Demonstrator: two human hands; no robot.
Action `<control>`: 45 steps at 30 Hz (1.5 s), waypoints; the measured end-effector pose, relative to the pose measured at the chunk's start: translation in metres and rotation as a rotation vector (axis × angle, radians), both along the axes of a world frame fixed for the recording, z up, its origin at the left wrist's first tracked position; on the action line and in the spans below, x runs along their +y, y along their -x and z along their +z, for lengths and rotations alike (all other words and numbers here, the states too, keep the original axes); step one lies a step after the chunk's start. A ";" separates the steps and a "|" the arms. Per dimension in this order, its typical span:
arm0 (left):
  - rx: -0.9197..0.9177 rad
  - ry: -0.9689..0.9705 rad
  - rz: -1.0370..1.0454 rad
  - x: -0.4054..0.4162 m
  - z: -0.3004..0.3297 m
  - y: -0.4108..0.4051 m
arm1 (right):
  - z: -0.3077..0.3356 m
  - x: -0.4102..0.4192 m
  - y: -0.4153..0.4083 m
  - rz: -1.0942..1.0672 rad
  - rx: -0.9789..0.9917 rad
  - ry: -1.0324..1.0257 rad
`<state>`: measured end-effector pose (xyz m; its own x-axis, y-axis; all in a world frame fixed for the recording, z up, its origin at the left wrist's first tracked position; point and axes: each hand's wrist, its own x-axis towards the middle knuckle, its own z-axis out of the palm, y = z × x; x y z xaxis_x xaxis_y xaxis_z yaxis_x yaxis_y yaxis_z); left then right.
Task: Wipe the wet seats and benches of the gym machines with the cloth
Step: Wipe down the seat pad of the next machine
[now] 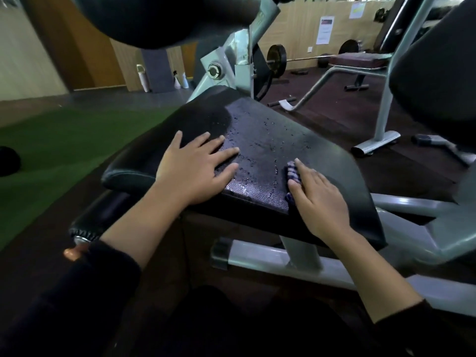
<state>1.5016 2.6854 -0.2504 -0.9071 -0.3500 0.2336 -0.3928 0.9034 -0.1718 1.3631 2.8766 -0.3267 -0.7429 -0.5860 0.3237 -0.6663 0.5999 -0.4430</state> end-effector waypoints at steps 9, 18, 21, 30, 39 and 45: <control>0.121 -0.011 0.015 0.000 -0.008 0.008 | 0.011 -0.021 0.008 0.024 -0.008 -0.044; 0.169 -0.034 0.031 -0.005 -0.010 0.010 | 0.004 -0.032 -0.045 0.334 0.400 0.001; 0.158 -0.026 0.030 -0.006 -0.011 0.011 | -0.009 0.005 -0.028 0.406 0.437 -0.018; 0.176 -0.041 0.036 -0.002 -0.009 0.010 | 0.012 -0.031 0.016 0.242 0.129 -0.062; 0.153 -0.035 0.026 -0.004 -0.010 0.008 | -0.007 0.003 -0.037 0.482 0.416 -0.053; 0.149 -0.041 0.033 -0.002 -0.009 0.009 | 0.003 0.004 0.016 0.374 0.123 -0.028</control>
<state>1.4924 2.6831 -0.2592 -0.8516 -0.3908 0.3494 -0.4405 0.8948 -0.0726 1.3470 2.8809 -0.3242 -0.4330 -0.8185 0.3775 -0.8883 0.3164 -0.3330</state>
